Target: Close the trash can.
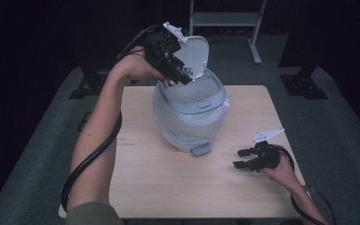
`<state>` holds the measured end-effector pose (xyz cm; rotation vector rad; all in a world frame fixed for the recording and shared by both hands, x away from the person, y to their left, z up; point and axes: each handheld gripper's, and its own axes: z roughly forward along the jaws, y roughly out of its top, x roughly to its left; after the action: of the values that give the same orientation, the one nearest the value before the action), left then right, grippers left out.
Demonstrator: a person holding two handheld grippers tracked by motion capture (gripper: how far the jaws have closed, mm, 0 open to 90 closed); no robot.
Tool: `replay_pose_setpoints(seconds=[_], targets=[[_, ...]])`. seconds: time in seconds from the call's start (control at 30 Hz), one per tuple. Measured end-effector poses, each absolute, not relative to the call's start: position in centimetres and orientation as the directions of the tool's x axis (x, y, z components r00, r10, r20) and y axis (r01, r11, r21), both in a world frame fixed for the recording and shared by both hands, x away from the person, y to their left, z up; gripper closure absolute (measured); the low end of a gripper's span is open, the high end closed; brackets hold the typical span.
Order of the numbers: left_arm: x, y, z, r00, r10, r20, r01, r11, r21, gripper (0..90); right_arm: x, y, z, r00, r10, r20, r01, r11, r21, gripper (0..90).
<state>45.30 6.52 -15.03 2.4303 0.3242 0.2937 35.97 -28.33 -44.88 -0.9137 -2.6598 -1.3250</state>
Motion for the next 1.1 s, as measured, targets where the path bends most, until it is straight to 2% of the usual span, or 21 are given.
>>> replay_pose_setpoints(seconds=[0.9,1.0,1.1], targets=[[47.3,4.5,-16.2,0.942,0.304,0.139,0.157,-0.768,0.621,33.2,35.9,-28.6,-44.7,-0.826,0.485,0.288,0.519,0.451,0.726,34.7],[47.5,4.4,-16.2,0.928,0.341,0.152,0.172,-0.751,0.638,27.1,35.8,-28.6,-44.8,-0.825,0.485,0.29,0.52,0.451,0.725,34.7],[47.5,4.5,-16.1,0.927,0.343,0.15,0.171,-0.743,0.647,27.1,35.8,-28.6,-44.7,-0.826,0.484,0.289,0.519,0.452,0.726,34.7]])
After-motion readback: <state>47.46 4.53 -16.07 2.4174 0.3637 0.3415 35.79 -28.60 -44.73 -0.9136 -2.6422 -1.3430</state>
